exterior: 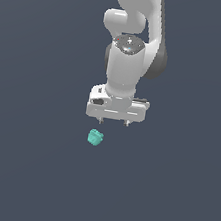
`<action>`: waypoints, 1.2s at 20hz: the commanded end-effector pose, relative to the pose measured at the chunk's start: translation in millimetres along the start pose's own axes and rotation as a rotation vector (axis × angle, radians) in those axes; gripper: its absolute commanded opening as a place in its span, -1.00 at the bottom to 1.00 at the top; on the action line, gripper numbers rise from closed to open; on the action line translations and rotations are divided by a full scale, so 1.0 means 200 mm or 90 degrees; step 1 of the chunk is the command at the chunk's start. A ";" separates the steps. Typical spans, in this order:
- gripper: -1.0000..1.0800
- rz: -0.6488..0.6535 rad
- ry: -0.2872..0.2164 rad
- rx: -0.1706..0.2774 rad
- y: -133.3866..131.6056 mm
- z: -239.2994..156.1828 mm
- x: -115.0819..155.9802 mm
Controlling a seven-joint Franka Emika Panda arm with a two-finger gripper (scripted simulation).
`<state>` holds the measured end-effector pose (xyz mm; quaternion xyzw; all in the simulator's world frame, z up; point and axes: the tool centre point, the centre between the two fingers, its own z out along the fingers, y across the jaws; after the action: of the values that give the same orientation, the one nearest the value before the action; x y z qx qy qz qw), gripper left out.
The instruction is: Pick up the object and move it to a goal position.
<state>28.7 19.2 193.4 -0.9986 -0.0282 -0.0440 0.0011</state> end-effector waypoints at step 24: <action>0.92 0.056 -0.023 -0.007 0.04 0.13 -0.04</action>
<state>23.3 16.0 174.0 -0.9996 -0.0004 -0.0282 -0.0039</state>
